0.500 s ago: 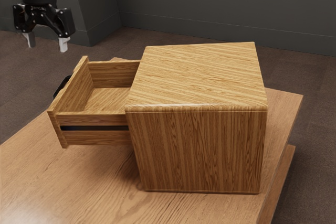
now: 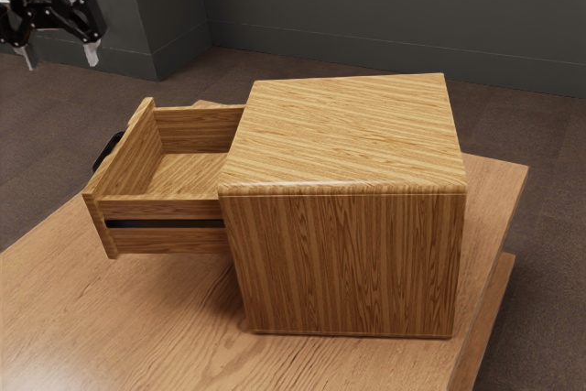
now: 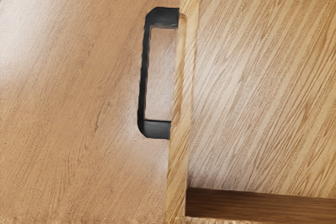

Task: Push the drawer handle with one arm to close the drawer

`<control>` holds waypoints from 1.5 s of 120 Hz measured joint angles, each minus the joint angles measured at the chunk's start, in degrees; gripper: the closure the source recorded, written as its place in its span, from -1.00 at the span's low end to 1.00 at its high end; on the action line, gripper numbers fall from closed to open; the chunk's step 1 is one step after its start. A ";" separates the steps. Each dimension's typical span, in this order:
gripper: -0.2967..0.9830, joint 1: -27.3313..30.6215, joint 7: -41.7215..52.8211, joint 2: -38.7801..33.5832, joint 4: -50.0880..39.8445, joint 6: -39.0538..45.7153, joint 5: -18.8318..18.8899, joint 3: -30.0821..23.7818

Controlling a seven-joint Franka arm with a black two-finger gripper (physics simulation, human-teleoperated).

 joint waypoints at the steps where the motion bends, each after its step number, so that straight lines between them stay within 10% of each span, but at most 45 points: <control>1: -0.54 0.02 -0.81 -0.77 -1.07 0.24 -0.01 0.09; 23: 0.00 5.97 -17.11 -12.60 -21.15 7.50 -0.02 3.60; 55: 0.55 7.53 -41.15 -10.09 -28.15 21.33 -0.05 4.58; 112: 0.68 8.46 -66.68 -2.75 -32.81 40.32 -0.80 5.64; 180: 0.69 7.70 -76.30 0.00 -36.15 49.57 -0.81 1.25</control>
